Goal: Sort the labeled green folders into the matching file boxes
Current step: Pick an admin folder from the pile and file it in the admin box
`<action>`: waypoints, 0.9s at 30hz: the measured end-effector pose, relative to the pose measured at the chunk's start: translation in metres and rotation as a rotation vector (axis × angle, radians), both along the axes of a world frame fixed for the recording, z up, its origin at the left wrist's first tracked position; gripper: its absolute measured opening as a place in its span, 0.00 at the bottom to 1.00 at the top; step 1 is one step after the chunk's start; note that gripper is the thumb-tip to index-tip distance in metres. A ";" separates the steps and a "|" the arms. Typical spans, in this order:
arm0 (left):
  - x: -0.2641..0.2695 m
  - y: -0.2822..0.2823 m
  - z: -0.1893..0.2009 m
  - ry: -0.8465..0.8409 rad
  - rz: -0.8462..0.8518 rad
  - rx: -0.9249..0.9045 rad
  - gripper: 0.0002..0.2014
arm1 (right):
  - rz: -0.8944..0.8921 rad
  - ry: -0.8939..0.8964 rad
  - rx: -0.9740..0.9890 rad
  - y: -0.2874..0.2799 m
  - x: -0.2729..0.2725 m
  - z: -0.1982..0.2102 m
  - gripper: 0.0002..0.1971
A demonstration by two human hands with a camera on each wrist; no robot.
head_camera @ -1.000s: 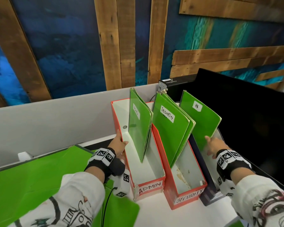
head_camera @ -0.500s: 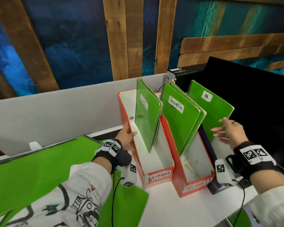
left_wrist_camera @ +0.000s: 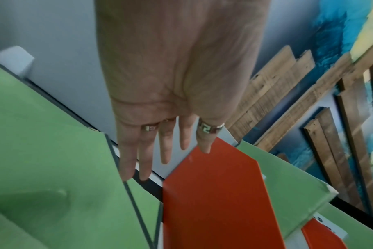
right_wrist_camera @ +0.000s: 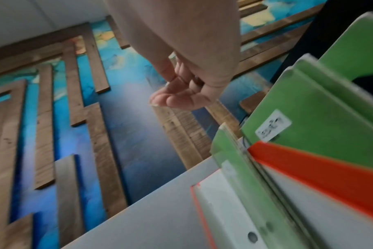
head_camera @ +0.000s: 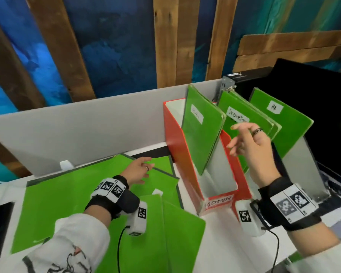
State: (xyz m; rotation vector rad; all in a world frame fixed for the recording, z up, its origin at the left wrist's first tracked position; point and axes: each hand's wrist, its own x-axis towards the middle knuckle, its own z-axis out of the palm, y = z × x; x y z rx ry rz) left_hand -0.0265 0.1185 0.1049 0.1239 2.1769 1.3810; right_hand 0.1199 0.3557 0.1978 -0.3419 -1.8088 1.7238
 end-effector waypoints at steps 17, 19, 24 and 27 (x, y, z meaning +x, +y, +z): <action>0.032 -0.170 -0.126 -0.003 -0.135 -0.513 0.37 | 0.466 -0.961 0.193 -0.148 -0.047 -0.199 0.16; 0.034 -0.171 -0.130 -0.019 -0.171 -0.524 0.39 | 0.395 -0.953 0.094 -0.154 -0.048 -0.205 0.20; 0.037 -0.178 -0.129 -0.109 -0.188 -0.414 0.44 | 0.424 -0.952 0.013 -0.158 -0.057 -0.212 0.28; 0.035 -0.185 -0.126 -0.145 -0.218 -0.358 0.45 | 0.468 -0.931 0.031 -0.159 -0.057 -0.204 0.25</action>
